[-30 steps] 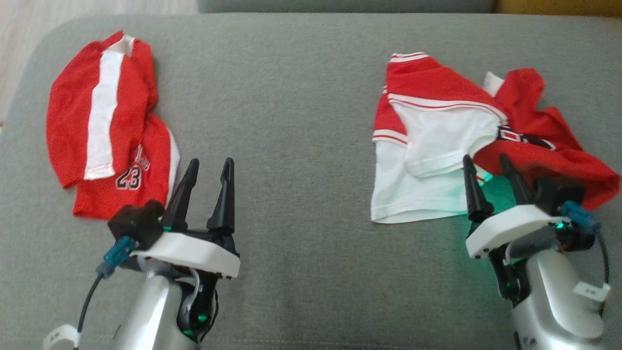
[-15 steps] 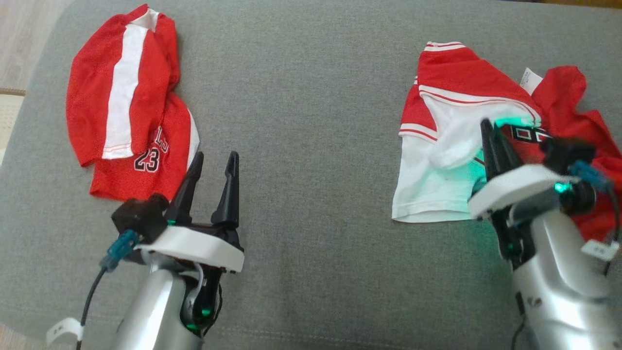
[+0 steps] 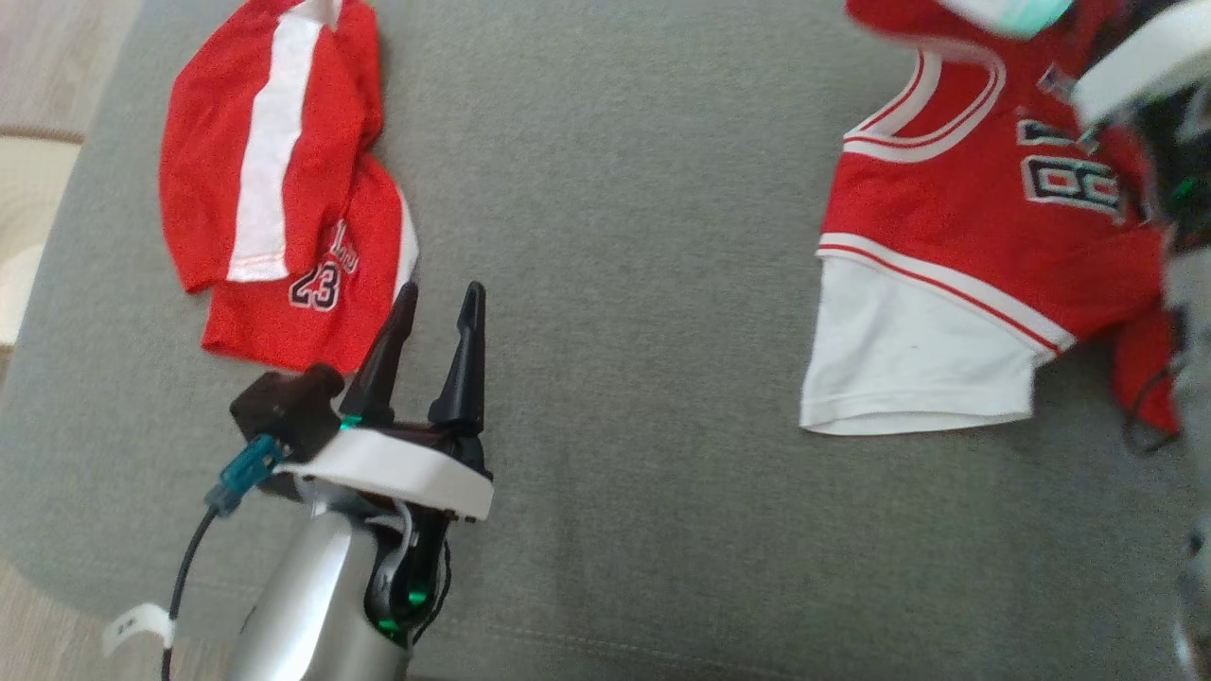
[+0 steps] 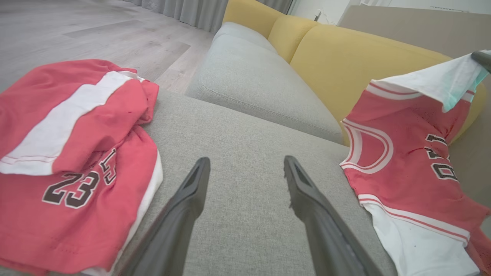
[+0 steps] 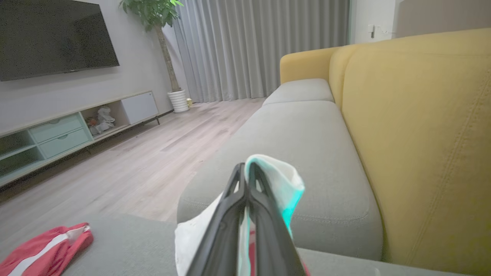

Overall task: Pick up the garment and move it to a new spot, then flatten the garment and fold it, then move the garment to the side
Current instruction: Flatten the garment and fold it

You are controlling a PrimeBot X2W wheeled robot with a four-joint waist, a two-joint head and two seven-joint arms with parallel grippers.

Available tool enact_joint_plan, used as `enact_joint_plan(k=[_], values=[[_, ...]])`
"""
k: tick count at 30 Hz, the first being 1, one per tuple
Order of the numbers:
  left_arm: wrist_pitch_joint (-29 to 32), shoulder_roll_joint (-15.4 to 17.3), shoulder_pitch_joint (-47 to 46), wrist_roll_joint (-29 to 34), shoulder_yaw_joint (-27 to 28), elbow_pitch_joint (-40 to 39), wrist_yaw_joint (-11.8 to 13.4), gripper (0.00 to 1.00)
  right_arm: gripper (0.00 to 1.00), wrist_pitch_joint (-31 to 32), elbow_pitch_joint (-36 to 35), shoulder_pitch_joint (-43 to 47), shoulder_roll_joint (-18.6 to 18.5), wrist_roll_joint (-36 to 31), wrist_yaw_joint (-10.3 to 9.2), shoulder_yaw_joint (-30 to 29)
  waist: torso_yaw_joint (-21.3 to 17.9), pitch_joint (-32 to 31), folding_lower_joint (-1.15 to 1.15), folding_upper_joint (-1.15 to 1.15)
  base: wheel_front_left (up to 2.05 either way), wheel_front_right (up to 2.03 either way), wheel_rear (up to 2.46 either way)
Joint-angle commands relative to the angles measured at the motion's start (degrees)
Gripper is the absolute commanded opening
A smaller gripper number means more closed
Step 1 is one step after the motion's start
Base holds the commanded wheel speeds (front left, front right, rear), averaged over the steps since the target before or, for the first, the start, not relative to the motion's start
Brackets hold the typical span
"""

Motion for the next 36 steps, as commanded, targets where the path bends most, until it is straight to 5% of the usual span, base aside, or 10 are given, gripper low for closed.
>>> enact_joint_plan(k=[1,8,9,14,22,36], values=[[-0.69,0.51,-2.66,-0.39,1.17,-2.01,0.28,1.00,0.00,0.46,-0.68,-3.76,-0.62,-0.56,0.40,-0.03,1.56,1.29,0.00,0.00,0.00,0.00,0.00],[-0.69,0.51,-3.99,-1.40,-0.25,-2.22,0.54,1.00,0.00,0.16,12.00,-15.36,-3.74,-4.05,0.40,-5.33,5.27,3.85,0.00,0.00,0.00,0.00,0.00],[-0.69,0.51,-4.38,-1.77,-0.82,-2.30,0.63,1.00,1.00,0.18,17.56,-18.23,-4.52,-6.25,0.40,-6.83,6.17,4.33,0.00,0.00,0.00,0.00,0.00],[-0.69,0.51,-4.38,-2.09,-1.33,-2.18,1.07,1.00,1.00,-0.58,27.93,-21.00,-6.23,-14.16,0.40,-7.00,6.81,4.07,0.00,0.00,0.00,0.00,0.00],[-0.69,0.51,-3.61,-0.99,-0.23,-1.74,1.12,1.00,1.00,-6.97,34.33,-20.77,-3.75,-15.55,0.40,-6.29,4.13,1.05,0.00,0.00,0.00,0.00,0.00],[-0.69,0.51,-0.60,1.07,2.49,-1.86,0.43,1.00,1.00,-20.50,26.05,-3.59,0.55,-5.17,0.40,5.30,-6.63,-8.24,0.00,0.00,0.00,0.00,0.00]])
